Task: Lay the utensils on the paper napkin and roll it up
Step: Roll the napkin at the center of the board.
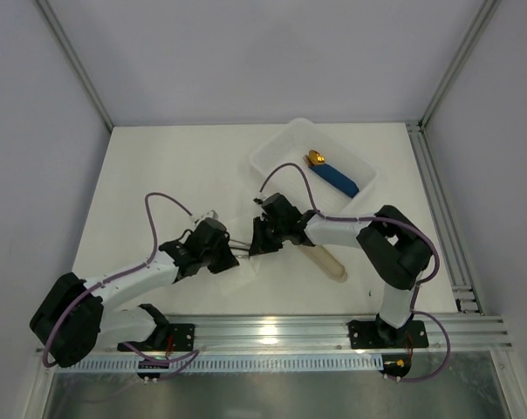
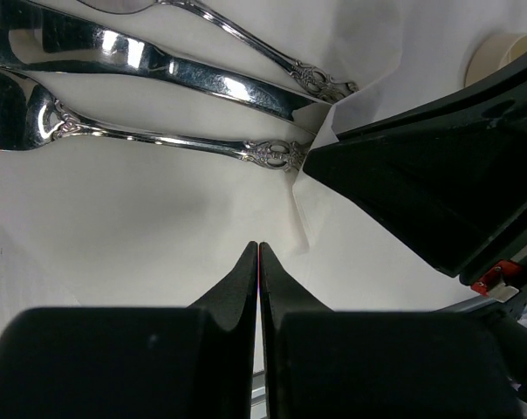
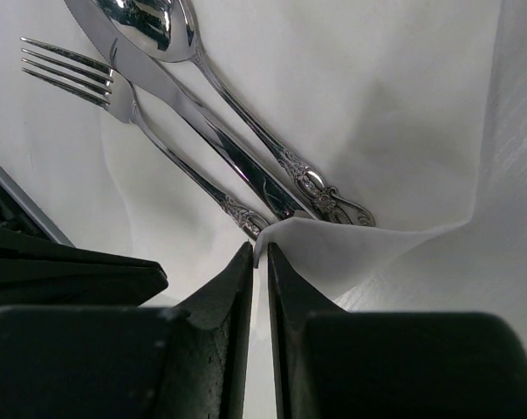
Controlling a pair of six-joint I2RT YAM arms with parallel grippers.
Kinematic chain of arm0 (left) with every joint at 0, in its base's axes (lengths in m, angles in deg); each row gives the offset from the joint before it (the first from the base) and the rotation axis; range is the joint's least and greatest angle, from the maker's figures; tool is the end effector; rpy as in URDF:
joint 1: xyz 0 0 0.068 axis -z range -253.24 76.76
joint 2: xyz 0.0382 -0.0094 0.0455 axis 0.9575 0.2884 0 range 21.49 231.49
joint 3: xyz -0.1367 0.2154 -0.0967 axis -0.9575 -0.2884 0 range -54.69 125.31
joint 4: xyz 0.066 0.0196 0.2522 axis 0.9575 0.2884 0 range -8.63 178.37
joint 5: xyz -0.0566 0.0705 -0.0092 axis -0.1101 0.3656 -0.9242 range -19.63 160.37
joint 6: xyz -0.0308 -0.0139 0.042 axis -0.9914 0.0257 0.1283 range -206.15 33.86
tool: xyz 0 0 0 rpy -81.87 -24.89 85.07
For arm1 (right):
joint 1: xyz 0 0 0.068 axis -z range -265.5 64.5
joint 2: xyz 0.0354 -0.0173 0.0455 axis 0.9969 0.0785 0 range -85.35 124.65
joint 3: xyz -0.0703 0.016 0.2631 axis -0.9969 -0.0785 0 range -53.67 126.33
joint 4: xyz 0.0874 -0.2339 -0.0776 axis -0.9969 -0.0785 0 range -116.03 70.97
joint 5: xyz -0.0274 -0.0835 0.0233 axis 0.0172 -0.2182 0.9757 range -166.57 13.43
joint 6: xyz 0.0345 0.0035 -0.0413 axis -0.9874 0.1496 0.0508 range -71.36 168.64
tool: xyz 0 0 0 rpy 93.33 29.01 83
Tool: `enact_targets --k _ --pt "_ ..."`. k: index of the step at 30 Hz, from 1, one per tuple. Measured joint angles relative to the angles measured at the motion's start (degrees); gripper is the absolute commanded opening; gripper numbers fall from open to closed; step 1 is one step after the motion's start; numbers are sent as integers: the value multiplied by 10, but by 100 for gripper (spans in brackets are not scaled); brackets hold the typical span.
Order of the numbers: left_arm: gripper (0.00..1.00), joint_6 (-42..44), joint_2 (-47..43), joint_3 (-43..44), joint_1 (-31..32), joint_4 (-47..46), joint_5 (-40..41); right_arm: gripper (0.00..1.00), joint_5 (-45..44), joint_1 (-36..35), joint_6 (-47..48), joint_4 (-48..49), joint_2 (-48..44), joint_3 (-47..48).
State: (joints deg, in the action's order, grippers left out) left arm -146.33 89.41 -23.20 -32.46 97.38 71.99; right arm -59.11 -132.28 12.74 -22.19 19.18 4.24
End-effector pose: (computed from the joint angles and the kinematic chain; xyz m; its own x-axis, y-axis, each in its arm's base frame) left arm 0.1675 -0.1430 0.1741 -0.8536 -0.4090 -0.3226 -0.2027 0.8312 -0.5177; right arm 0.2441 0.2754 0.1497 -0.9089 -0.1504 -0.3889 -0.3640 0.7410 0.5642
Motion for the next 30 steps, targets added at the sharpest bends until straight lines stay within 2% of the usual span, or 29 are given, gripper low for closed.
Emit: enact_targets --k 15,21,22,28,30 --pt "0 -9 49 15 18 -26 3 19 10 0 3 -2 17 10" --pt "0 -9 81 28 23 -39 3 26 14 0 6 -3 20 14" --pt "0 -10 85 30 24 -42 3 30 14 0 7 -4 21 16" --pt "0 -10 110 39 28 -60 3 39 19 0 11 -3 21 19" --pt "0 -10 115 40 28 -59 3 46 21 0 11 -1 21 19"
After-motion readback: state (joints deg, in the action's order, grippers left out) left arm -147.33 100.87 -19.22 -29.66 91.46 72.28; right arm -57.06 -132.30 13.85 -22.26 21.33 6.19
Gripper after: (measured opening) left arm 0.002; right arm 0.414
